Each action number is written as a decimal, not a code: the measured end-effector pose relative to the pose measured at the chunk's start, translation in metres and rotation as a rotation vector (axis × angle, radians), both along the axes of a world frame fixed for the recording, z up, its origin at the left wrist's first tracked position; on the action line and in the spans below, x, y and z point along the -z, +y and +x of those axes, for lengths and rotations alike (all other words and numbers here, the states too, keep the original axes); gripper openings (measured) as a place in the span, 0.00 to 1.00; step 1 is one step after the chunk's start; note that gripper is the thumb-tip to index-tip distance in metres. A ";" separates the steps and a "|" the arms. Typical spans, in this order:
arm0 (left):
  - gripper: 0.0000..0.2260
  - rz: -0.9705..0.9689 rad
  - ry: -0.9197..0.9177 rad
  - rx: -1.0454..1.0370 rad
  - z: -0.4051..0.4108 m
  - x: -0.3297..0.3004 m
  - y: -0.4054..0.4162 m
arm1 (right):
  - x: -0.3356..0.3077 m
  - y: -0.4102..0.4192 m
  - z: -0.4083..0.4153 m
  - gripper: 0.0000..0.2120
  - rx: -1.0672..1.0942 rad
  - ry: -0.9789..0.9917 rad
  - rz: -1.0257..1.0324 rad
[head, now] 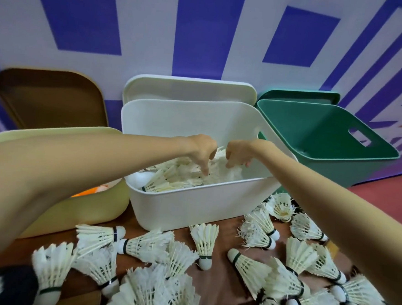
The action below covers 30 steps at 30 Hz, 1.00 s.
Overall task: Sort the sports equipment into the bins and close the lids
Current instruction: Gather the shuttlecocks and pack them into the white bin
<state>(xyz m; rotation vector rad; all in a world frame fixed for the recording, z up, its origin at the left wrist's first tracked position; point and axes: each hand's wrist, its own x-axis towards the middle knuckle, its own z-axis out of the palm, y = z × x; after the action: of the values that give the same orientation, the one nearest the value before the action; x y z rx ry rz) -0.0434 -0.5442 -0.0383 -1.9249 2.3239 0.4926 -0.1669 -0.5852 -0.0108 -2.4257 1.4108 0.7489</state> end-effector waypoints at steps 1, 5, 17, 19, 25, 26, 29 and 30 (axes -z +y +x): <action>0.25 -0.007 -0.001 -0.011 0.002 -0.005 0.003 | -0.003 0.003 -0.001 0.18 -0.004 -0.013 -0.021; 0.19 -0.053 -0.015 -0.088 0.018 -0.027 0.032 | -0.020 0.028 -0.003 0.18 -0.035 -0.109 -0.141; 0.15 -0.541 0.251 -0.477 0.068 -0.061 0.237 | -0.053 0.208 0.021 0.20 -0.253 -0.733 -0.443; 0.15 -0.596 0.303 -0.556 0.077 -0.052 0.282 | -0.049 0.246 0.028 0.20 -0.317 -0.798 -0.450; 0.17 -0.677 0.328 -0.795 0.101 -0.009 0.430 | -0.018 0.348 0.061 0.19 -0.509 -0.893 -0.327; 0.17 -0.684 0.327 -0.843 0.104 0.000 0.454 | -0.011 0.364 0.068 0.20 -0.536 -0.892 -0.287; 0.16 -0.690 0.287 -0.966 0.109 0.020 0.516 | 0.008 0.403 0.090 0.20 -0.597 -0.863 -0.179; 0.16 -0.697 0.287 -1.001 0.109 0.024 0.533 | 0.015 0.413 0.097 0.20 -0.616 -0.850 -0.150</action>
<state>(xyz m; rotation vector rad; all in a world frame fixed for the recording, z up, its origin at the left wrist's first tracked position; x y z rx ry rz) 0.0658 -0.0109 -0.0625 -3.5249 1.5565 -0.0546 -0.0698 -0.1720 -0.0259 -2.7649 0.4072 -0.3282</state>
